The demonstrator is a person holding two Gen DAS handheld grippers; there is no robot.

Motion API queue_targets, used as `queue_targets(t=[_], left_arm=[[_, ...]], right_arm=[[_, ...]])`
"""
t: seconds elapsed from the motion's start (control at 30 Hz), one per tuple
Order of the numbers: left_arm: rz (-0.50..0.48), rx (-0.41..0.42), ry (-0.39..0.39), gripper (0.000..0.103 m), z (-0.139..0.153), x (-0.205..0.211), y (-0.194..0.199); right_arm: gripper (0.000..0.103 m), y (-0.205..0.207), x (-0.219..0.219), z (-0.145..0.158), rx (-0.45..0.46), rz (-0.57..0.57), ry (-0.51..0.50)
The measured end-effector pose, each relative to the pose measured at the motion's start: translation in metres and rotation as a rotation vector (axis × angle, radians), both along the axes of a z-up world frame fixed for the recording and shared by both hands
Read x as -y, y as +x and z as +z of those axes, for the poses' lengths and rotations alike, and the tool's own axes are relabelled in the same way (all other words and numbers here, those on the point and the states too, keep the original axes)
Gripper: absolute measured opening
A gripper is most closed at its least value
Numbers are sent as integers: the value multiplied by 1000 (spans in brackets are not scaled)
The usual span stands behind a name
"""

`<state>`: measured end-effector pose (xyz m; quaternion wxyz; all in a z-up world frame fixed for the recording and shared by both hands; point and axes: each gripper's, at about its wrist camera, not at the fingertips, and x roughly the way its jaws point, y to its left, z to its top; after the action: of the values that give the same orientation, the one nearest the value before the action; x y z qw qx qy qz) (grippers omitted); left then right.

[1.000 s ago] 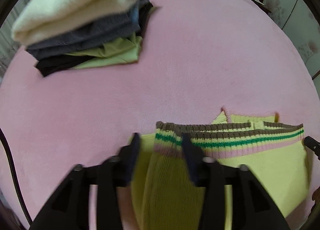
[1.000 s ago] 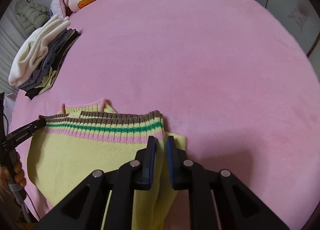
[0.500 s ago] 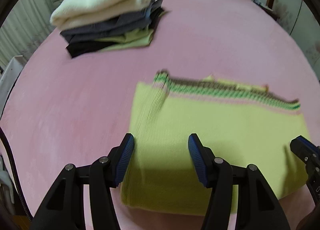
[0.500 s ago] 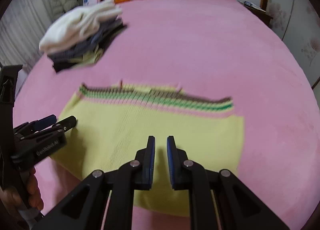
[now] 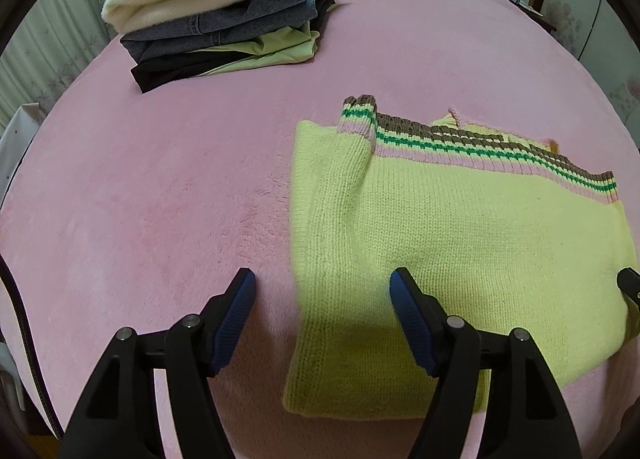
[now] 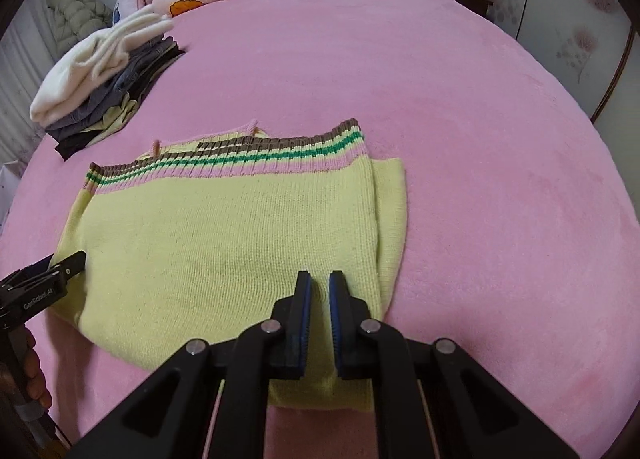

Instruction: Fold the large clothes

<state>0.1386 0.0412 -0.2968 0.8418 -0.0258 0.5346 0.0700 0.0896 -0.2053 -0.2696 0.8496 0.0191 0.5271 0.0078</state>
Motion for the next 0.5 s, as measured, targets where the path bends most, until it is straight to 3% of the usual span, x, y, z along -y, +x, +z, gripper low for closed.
queue_targets(t=[0.23,0.5], left_arm=[[10,-25,-47,69,26,-2,-4],[15,5,-69,77,84,-3,-19]], right_arm=[[11,-9,-2,23,-13,-40,24],[11,-34,-7,65,1,-59,108]])
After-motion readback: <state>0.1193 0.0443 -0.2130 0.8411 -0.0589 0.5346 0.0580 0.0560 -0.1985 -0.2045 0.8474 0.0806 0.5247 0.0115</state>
